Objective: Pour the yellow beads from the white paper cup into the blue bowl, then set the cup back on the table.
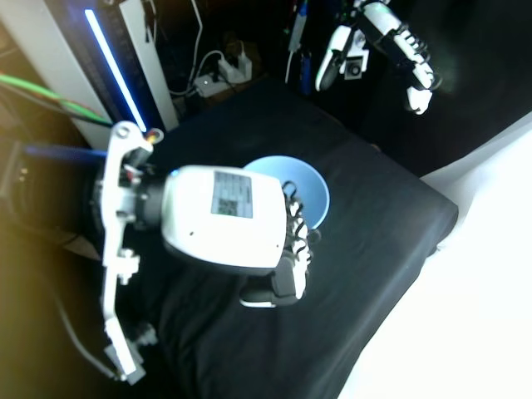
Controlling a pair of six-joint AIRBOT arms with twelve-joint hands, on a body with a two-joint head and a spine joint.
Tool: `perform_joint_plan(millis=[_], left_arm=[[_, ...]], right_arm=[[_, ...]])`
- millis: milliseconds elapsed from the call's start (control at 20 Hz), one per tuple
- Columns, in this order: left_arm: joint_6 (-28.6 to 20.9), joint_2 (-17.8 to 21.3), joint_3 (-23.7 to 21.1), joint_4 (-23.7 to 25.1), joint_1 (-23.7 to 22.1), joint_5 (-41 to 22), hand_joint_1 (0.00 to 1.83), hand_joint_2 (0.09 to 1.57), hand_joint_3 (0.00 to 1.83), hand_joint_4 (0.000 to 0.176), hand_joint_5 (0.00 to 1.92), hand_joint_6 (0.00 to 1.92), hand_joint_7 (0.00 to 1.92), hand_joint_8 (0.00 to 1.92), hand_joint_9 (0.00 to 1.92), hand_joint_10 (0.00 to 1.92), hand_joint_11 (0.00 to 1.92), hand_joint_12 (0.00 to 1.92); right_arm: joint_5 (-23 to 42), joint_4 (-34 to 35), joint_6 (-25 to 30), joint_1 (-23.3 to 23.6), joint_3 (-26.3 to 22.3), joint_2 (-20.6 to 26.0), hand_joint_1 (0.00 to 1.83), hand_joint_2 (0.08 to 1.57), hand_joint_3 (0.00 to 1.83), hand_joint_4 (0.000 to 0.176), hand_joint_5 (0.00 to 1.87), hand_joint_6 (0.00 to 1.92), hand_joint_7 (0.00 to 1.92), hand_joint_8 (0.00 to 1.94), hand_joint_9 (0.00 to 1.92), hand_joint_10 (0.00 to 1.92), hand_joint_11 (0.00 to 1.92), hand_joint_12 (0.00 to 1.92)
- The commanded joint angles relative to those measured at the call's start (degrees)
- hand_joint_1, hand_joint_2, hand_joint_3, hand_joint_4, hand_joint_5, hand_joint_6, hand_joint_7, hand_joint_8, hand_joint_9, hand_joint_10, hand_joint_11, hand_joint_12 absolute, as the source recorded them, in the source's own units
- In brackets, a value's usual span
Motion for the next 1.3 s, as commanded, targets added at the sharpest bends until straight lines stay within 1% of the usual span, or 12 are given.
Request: perform_joint_plan(millis=[0, 150, 250, 450, 550, 600, 650, 800, 900, 1050, 1150, 1250], left_arm=[[-0.4, -0.2, 0.4, -0.9, -0.9, -6.6, 0.79, 0.82, 0.00, 0.000, 0.01, 0.00, 0.33, 0.00, 0.29, 0.00, 0.06, 0.79], [-0.4, -0.3, 0.4, -0.8, -1.0, -6.4, 0.79, 0.82, 0.00, 0.000, 0.00, 0.00, 0.30, 0.00, 0.29, 0.00, 0.07, 0.78], [-0.4, -0.3, 0.4, -0.7, -1.0, -6.3, 0.79, 0.81, 0.00, 0.000, 0.01, 0.00, 0.30, 0.00, 0.28, 0.00, 0.07, 0.78], [-0.4, -0.4, 0.4, -0.6, -1.0, -6.2, 0.80, 0.82, 0.00, 0.000, 0.00, 0.00, 0.28, 0.00, 0.28, 0.00, 0.08, 0.78], [-0.4, -0.4, 0.4, -0.5, -1.1, -6.0, 0.79, 0.81, 0.00, 0.000, 0.01, 0.00, 0.26, 0.00, 0.26, 0.00, 0.07, 0.76], [-0.4, -0.4, 0.4, -0.4, -1.2, -5.9, 0.77, 0.82, 0.00, 0.000, 0.00, 0.00, 0.27, 0.00, 0.28, 0.01, 0.08, 0.77], [-0.4, -0.5, 0.5, -0.4, -1.2, -5.8, 0.79, 0.81, 0.00, 0.000, 0.00, 0.00, 0.23, 0.00, 0.28, 0.01, 0.06, 0.76], [-0.5, -0.6, 0.5, -0.3, -1.3, -5.8, 0.81, 0.82, 0.00, 0.000, 0.00, 0.00, 0.19, 0.00, 0.25, 0.00, 0.04, 0.75], [-0.6, -0.6, 0.6, -0.3, -1.3, -5.7, 0.82, 0.80, 0.00, 0.000, 0.00, 0.00, 0.20, 0.00, 0.25, 0.00, 0.03, 0.74], [-0.7, -0.6, 0.6, -0.2, -1.4, -5.7, 0.80, 0.80, 0.00, 0.000, 0.00, 0.00, 0.21, 0.01, 0.28, 0.00, 0.07, 0.70], [-0.7, -0.6, 0.6, -0.1, -1.5, -5.6, 0.81, 0.80, 0.00, 0.000, 0.00, 0.00, 0.17, 0.00, 0.22, 0.00, 0.07, 0.61], [-0.7, -0.6, 0.6, 0.0, -1.5, -5.5, 0.80, 0.80, 0.00, 0.000, 0.00, 0.00, 0.16, 0.00, 0.20, 0.01, 0.10, 0.52]], right_arm=[[0.4, 1.1, -0.1, 1.2, -0.1, 0.1, 1.26, 1.08, 0.00, 0.000, 1.03, 0.87, 1.08, 0.90, 1.17, 1.26, 1.06, 1.63], [-0.1, -0.2, -0.1, 1.8, -0.3, 0.1, 1.28, 1.09, 0.00, 0.000, 1.02, 0.69, 1.10, 1.00, 1.22, 1.05, 1.06, 1.51], [-0.6, -2.4, -0.1, 2.4, -1.0, 0.1, 1.18, 1.10, 0.00, 0.000, 1.02, 0.88, 1.19, 1.24, 1.27, 1.51, 1.22, 1.70], [-1.6, -6.7, -0.1, 3.4, -2.6, 0.1, 1.16, 1.13, 0.00, 0.000, 0.95, 1.01, 1.12, 1.48, 1.22, 1.66, 1.22, 1.81], [-1.8, -7.8, -0.1, 3.7, -3.0, 0.1, 1.15, 1.14, 0.00, 0.000, 0.92, 1.06, 1.11, 1.39, 1.20, 1.63, 1.19, 1.82], [-2.0, -8.6, -0.1, 3.7, -3.3, 0.1, 1.16, 1.14, 0.00, 0.000, 0.93, 1.04, 1.14, 1.18, 1.22, 1.43, 1.18, 1.69], [-2.3, -9.6, -0.1, 3.9, -3.7, 0.1, 1.15, 1.14, 0.00, 0.000, 0.93, 1.04, 1.12, 1.32, 1.19, 1.57, 1.17, 1.82], [-3.1, -11.9, -0.1, 4.4, -4.7, 0.1, 1.13, 1.18, 0.00, 0.000, 0.86, 1.15, 1.02, 1.41, 1.06, 1.67, 1.04, 1.92], [-3.2, -12.0, -0.1, 4.5, -4.9, 0.1, 1.13, 1.17, 0.00, 0.000, 0.86, 1.14, 0.99, 1.31, 0.92, 1.52, 0.67, 1.81], [-3.2, -12.6, -0.1, 4.9, -5.2, 0.1, 1.16, 1.14, 0.00, 0.000, 0.94, 1.03, 1.05, 1.50, 1.14, 1.74, 1.13, 1.91], [-3.3, -13.3, -0.1, 5.1, -5.5, 0.1, 1.17, 1.12, 0.00, 0.000, 0.98, 0.96, 1.05, 1.62, 1.19, 1.84, 1.19, 1.92], [-3.4, -14.2, -0.1, 5.2, -5.7, 0.1, 1.16, 1.13, 0.00, 0.000, 0.95, 1.01, 1.00, 1.51, 1.09, 1.72, 1.06, 1.89]])
